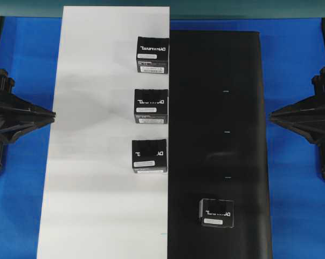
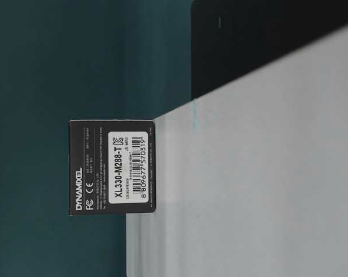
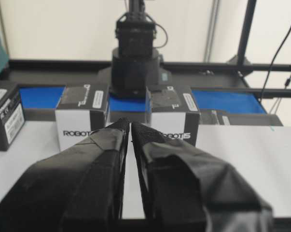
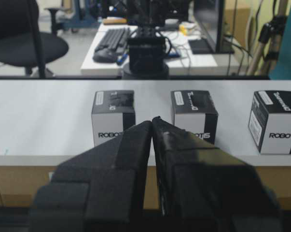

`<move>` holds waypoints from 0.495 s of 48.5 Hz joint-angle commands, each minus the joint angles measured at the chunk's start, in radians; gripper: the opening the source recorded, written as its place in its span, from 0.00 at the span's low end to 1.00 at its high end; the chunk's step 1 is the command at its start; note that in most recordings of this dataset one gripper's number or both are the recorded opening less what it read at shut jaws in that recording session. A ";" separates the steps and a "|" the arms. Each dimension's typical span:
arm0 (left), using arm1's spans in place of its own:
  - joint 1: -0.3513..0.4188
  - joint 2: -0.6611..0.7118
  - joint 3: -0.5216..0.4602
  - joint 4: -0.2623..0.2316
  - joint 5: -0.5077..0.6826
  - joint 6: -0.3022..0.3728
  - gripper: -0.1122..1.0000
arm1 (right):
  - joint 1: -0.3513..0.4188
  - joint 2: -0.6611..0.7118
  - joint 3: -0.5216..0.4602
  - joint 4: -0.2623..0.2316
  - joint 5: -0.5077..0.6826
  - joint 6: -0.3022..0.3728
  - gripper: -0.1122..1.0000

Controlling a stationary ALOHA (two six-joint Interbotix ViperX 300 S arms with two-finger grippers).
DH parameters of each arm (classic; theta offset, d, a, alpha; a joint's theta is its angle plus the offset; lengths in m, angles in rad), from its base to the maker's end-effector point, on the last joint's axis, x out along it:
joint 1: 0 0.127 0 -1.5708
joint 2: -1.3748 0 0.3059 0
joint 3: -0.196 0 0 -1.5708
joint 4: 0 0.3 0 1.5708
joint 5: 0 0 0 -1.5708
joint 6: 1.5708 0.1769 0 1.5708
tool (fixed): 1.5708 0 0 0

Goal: Place the box from the black base onto the white base.
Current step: 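Move the right gripper toward the box on the black base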

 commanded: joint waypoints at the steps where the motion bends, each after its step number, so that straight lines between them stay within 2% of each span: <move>1: -0.029 -0.003 -0.034 0.014 0.020 -0.011 0.23 | 0.021 0.006 -0.017 0.008 0.005 0.009 0.23; 4: -0.035 -0.008 -0.049 0.014 0.058 -0.012 0.20 | 0.044 0.006 -0.034 0.012 0.071 0.015 0.26; 7: -0.038 -0.012 -0.064 0.015 0.103 -0.012 0.13 | 0.066 0.008 -0.058 0.015 0.170 0.035 0.21; 11: -0.040 -0.018 -0.087 0.015 0.161 -0.012 0.09 | 0.092 0.005 -0.091 0.015 0.298 0.069 0.15; 19: -0.043 -0.021 -0.132 0.015 0.272 -0.012 0.08 | 0.149 0.011 -0.152 0.015 0.515 0.129 0.15; 24: -0.049 -0.023 -0.150 0.015 0.339 -0.012 0.08 | 0.206 0.028 -0.195 0.015 0.672 0.189 0.15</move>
